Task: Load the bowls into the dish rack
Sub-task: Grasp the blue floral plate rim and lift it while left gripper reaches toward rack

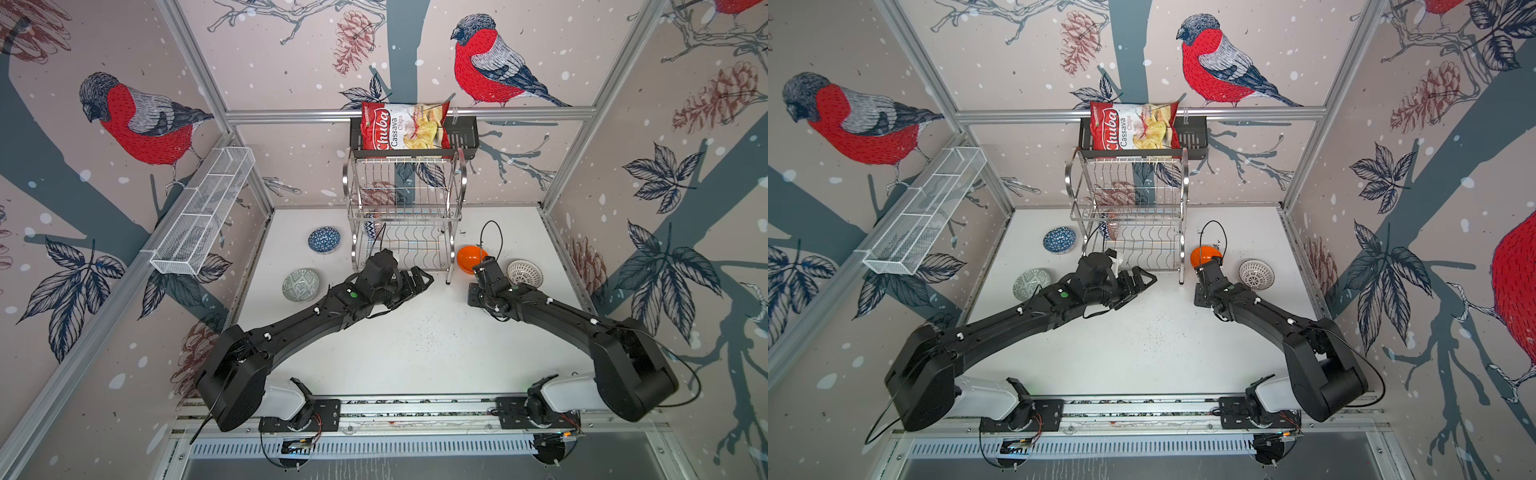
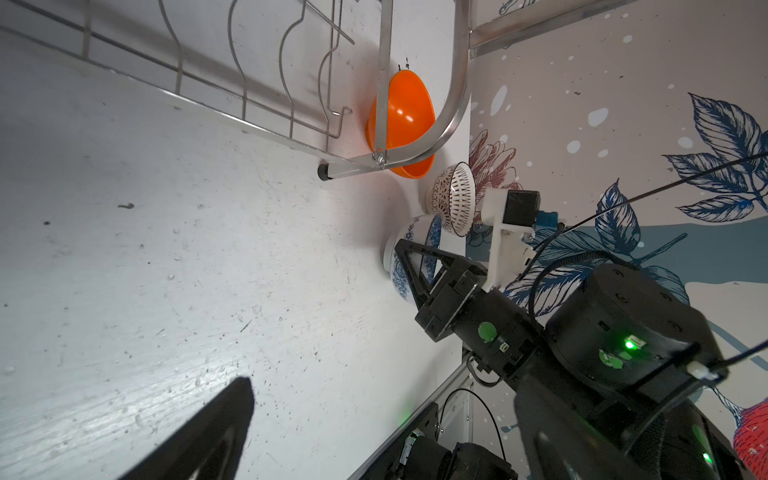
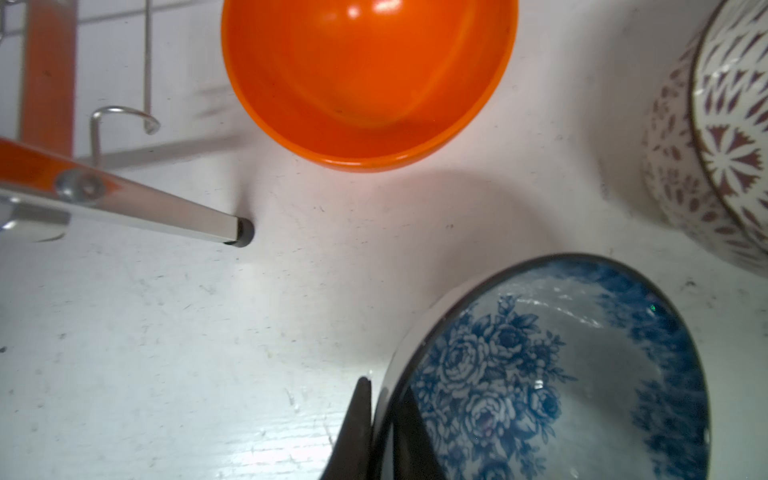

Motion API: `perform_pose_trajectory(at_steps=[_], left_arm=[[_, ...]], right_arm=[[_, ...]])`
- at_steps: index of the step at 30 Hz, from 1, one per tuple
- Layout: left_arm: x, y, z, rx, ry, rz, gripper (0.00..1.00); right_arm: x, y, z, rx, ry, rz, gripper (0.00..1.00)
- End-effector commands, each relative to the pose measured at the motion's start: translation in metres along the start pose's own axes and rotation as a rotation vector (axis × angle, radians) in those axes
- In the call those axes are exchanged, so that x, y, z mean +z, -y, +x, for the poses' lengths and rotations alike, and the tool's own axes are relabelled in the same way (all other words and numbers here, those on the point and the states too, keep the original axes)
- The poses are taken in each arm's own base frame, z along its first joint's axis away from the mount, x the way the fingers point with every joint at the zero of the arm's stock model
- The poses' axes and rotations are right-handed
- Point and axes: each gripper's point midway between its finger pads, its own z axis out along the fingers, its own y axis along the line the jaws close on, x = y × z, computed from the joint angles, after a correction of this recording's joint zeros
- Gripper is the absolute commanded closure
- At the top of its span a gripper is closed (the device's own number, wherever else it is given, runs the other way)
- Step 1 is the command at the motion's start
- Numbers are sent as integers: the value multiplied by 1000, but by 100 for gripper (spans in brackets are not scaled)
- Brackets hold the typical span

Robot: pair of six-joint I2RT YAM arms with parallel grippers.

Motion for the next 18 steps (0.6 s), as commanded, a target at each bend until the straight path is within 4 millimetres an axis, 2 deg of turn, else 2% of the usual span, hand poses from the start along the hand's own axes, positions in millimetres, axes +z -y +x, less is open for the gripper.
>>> perform_pose_trajectory(at_steps=[1,5,9,15,18], left_arm=[[-7,2,-6,34,25,-8,2],[-18,-2,-14,54,47,-28,2],[-35,-18,-27,27,78,-48,2],[-71,-34,-53,13,191,-62,2],[-83,-43,-59,4,207,-70,2]], right_arm=[[-8,-21,-6,30,0,-110,98],[-21,-28,-13,64,20,-158,98],[-34,-35,-20,87,52,-209,99],[-38,-42,-23,86,51,-250,99],[-41,-48,-23,90,50,-281,100]])
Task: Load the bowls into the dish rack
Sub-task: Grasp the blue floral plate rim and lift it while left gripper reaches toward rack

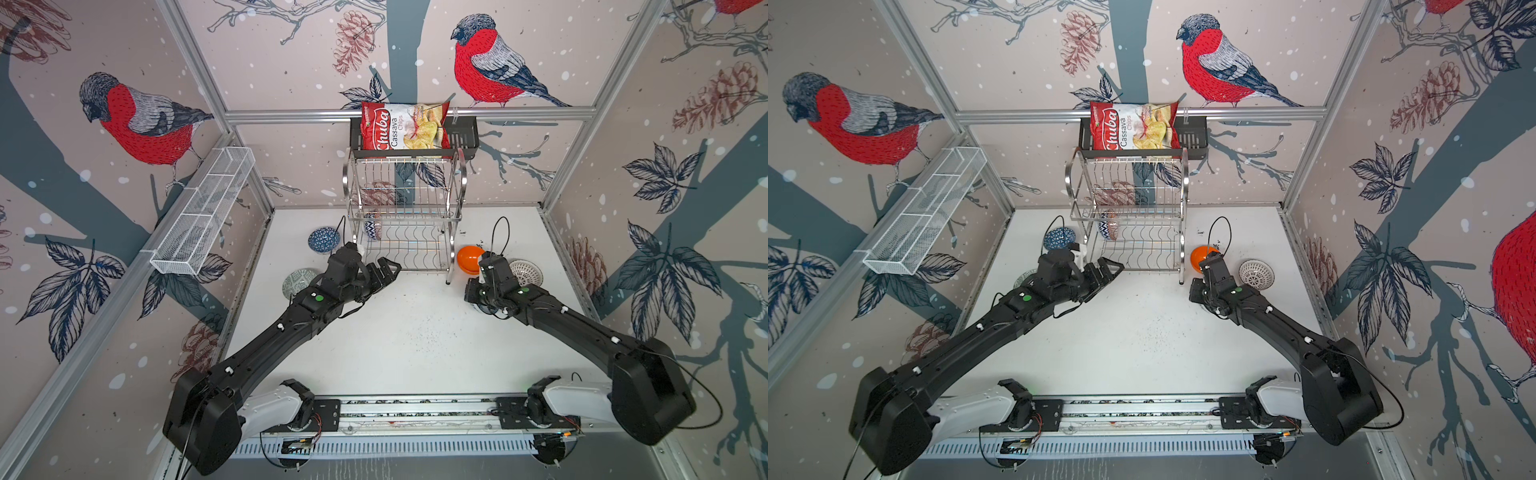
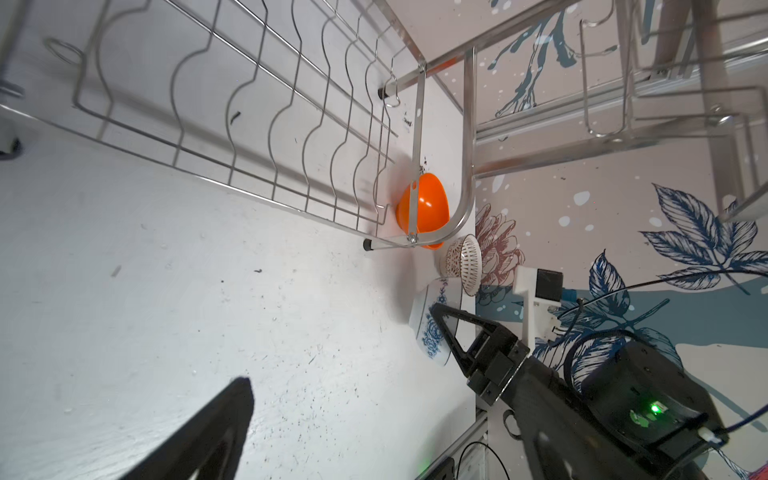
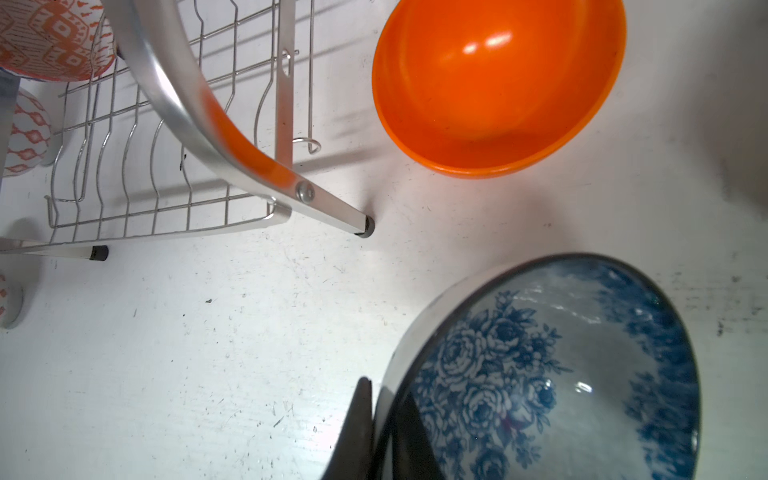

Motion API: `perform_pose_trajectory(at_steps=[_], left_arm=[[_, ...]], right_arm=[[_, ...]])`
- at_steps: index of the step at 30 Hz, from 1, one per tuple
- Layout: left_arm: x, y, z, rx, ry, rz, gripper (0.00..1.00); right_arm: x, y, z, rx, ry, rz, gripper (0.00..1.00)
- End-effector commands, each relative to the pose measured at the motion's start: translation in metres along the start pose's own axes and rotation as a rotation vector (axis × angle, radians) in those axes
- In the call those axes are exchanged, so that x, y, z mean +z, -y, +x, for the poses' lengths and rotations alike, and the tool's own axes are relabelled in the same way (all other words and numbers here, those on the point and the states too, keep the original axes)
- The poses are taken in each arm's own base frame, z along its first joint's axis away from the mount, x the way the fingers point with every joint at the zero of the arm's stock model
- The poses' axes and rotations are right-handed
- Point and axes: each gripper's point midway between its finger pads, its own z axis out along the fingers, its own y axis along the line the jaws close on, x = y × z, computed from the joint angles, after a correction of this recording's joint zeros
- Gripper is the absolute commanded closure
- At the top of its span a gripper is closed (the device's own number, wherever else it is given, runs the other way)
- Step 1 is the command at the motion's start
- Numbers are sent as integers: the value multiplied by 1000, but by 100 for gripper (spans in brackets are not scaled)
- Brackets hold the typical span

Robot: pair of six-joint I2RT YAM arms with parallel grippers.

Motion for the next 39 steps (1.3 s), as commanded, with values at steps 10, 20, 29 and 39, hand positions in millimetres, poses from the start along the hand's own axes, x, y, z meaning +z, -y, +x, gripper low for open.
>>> perform_pose_trajectory(at_steps=[10,20,29,39], left_arm=[[-30,-24,-20,23,24,-8,2],[-31,-39,-33,0,28,19,2],[-27,-44,-59,-15,56,47,2],[-24,-64,-95,-67,91,83,2]], right_arm=[[-22,-63,-5,-3,62,-244,100],[-53,-141,-19,-49,163,-492,100],[-57,-199,-44,-58,263,-690,100],[-36,-243,-68,-41,297,-807,100]])
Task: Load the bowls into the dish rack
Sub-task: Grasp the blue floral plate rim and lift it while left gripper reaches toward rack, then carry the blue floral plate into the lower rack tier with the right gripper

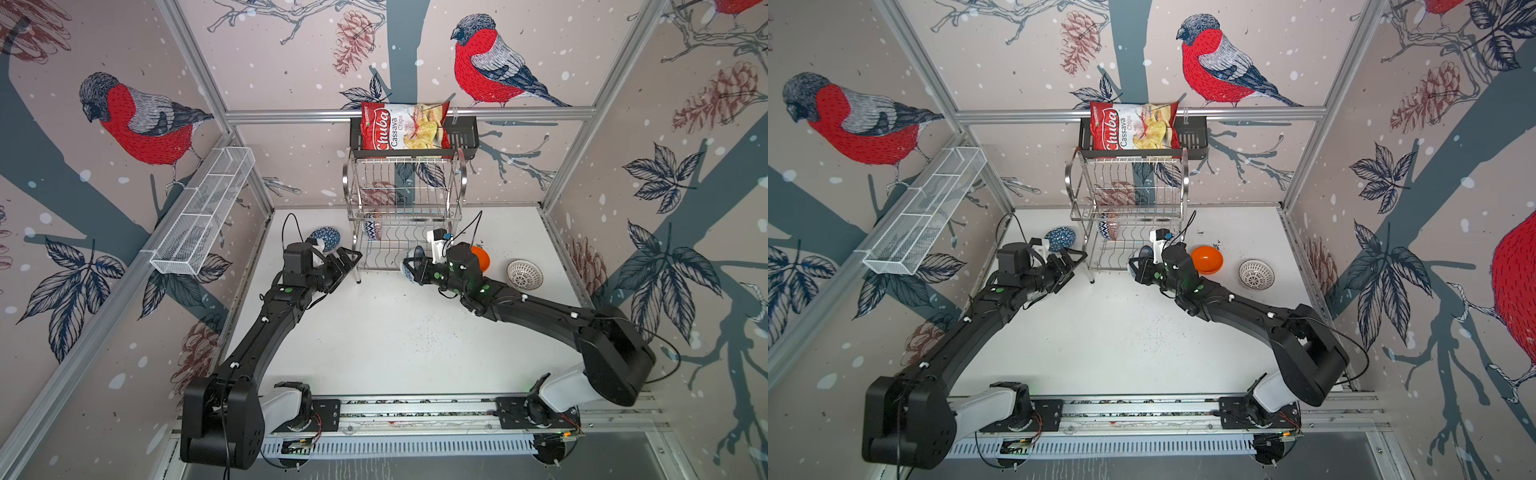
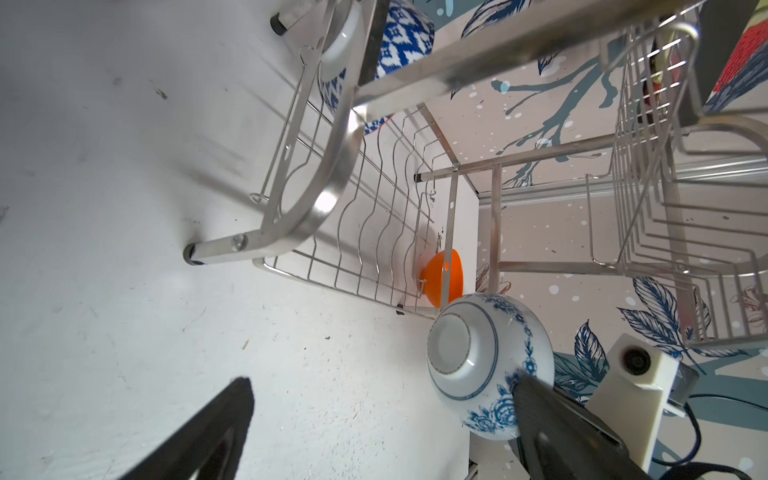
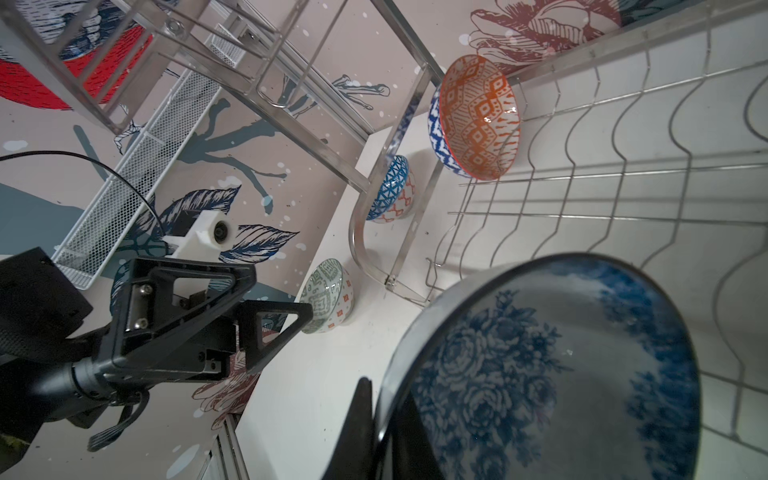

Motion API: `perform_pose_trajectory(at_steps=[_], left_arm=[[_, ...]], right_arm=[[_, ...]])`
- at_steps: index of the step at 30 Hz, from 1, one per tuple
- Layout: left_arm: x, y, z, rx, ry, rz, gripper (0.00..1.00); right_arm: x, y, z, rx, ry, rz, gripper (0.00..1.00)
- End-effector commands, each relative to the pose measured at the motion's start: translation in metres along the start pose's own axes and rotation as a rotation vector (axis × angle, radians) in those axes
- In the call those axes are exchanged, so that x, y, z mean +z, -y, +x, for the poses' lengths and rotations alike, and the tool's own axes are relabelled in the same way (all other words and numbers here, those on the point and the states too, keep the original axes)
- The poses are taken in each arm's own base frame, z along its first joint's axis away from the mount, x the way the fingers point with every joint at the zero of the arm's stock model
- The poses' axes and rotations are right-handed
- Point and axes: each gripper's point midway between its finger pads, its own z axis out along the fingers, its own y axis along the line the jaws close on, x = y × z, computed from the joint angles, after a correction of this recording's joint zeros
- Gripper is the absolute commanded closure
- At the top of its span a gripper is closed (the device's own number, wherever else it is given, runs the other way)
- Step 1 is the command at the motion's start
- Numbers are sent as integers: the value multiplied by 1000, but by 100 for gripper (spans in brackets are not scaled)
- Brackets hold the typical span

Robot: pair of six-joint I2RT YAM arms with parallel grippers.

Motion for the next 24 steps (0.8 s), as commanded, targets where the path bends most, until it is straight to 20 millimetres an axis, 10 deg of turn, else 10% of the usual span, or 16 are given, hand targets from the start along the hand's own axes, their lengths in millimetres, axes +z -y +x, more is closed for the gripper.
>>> perform_pose_trajectory(at_steps=[1,24], left_arm=[[4,10,-14,34,6,73,2],[57,-15,-38,42,-76,58,2]], right_arm=[[12,-28,-26,-1,84,-130,100],[55,-7,-31,60,27,-176,100]])
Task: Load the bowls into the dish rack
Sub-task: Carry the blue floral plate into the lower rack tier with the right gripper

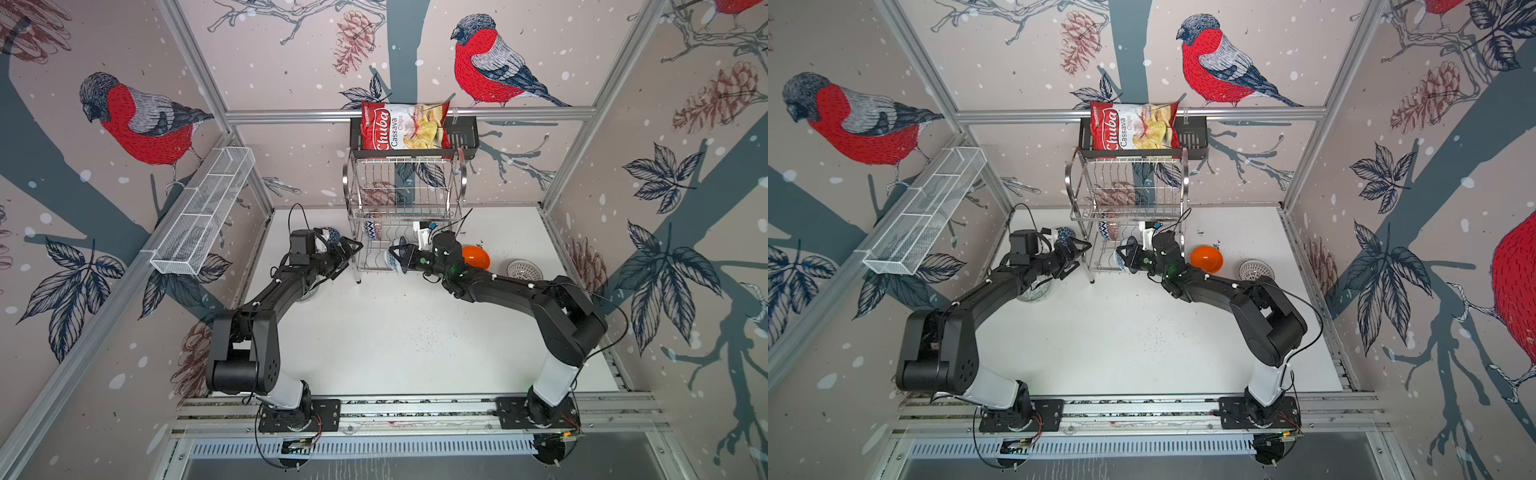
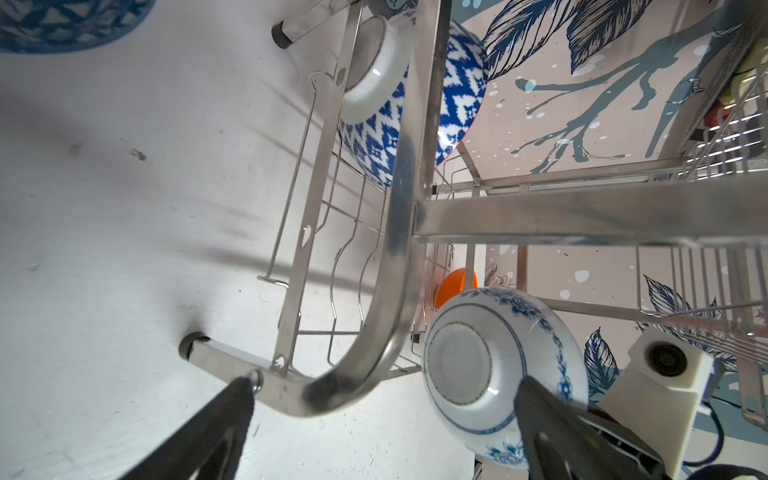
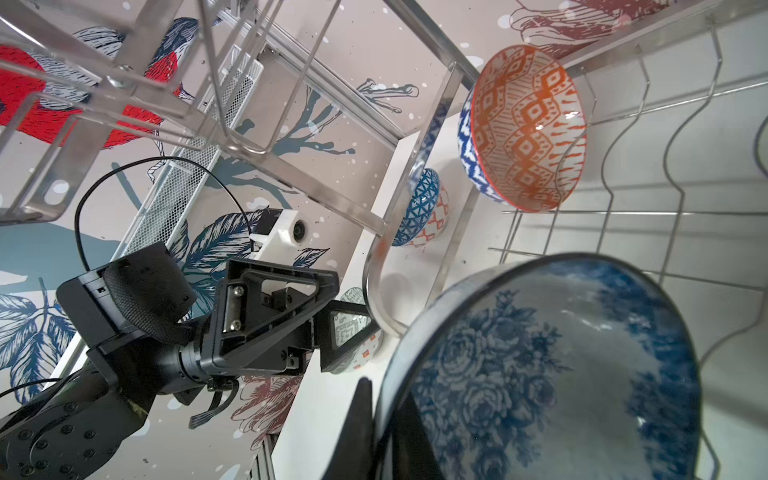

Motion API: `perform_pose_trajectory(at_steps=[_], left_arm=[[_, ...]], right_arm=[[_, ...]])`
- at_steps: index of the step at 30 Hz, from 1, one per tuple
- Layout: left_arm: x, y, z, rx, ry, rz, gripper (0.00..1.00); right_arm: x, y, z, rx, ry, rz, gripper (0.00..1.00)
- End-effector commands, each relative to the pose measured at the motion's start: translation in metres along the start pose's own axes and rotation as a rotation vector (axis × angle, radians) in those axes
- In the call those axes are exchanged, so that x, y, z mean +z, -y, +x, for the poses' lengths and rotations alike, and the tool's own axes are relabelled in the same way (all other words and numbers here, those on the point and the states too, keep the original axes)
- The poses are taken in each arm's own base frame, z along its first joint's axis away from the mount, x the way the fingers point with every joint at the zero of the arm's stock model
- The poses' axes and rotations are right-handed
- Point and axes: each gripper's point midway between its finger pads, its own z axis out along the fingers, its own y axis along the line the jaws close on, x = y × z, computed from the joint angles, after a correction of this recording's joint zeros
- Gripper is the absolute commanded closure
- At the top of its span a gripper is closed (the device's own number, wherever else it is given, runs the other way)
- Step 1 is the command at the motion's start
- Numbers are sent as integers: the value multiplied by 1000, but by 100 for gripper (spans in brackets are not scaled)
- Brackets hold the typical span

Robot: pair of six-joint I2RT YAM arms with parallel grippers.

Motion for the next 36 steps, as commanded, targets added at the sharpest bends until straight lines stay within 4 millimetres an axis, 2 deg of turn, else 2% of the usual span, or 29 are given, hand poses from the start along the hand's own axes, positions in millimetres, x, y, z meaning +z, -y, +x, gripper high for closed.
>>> perform_pose_trajectory(at_steps=[1,9,22,36], left_arm=[[1,7,-4,33,4,41,2],[-6,6,7,29,-6,37,2],[-7,4,21,22,-34,37,2],[6,7,1,83,-46,8,2]], right_arm=[[-1,-18,-15,-39,39,-70,100],[-1,-10,-28,-35,69,-70,100],[13,-18,-40,-15,109,-155,100],[6,-9,-30,24,141,-148,100]])
